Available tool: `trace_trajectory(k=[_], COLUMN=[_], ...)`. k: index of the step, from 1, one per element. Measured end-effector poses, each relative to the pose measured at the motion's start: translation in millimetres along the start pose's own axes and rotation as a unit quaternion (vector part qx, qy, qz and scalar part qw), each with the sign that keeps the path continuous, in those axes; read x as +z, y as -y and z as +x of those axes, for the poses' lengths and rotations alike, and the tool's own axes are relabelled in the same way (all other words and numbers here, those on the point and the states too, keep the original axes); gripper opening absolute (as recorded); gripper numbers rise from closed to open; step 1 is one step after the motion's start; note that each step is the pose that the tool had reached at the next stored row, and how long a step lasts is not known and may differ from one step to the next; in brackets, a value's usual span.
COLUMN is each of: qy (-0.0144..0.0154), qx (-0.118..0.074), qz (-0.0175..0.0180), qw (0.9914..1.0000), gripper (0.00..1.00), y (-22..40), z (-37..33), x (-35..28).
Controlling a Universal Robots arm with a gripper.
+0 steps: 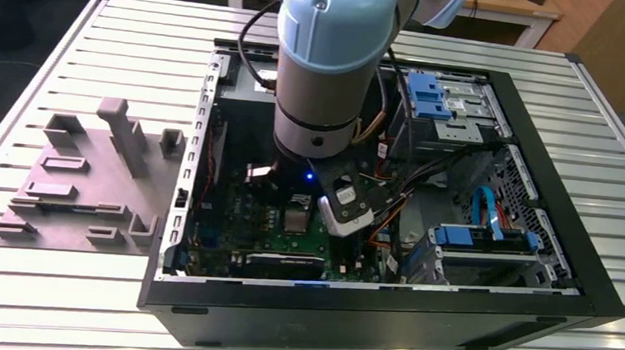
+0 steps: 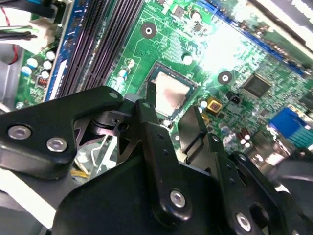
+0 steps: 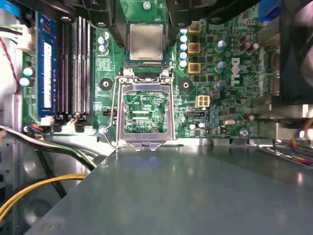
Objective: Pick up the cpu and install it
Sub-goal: 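Place the cpu into insertion slot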
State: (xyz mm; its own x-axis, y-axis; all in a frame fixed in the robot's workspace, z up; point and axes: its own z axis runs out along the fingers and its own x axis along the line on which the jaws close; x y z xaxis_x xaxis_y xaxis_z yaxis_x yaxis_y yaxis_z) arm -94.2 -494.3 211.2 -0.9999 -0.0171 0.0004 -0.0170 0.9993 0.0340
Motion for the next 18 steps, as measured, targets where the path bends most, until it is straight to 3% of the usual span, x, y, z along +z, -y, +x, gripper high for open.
trace_trajectory(k=[5, 8, 10, 18], qy=[0.0000, 0.0001, 0.0000, 0.0000], qx=[0.000, 0.000, 0.000, 0.000], qz=[0.0000, 0.0000, 0.0003, 0.0004], qw=[1.00000, 1.00000, 1.00000, 1.00000], gripper=[0.45, 0.45, 0.45, 0.45], y=[-0.4, -0.5, -0.6, -0.6], z=[0.0, 0.0, 0.0, 0.0], x=[-12.0, -12.5, -16.5, -16.7])
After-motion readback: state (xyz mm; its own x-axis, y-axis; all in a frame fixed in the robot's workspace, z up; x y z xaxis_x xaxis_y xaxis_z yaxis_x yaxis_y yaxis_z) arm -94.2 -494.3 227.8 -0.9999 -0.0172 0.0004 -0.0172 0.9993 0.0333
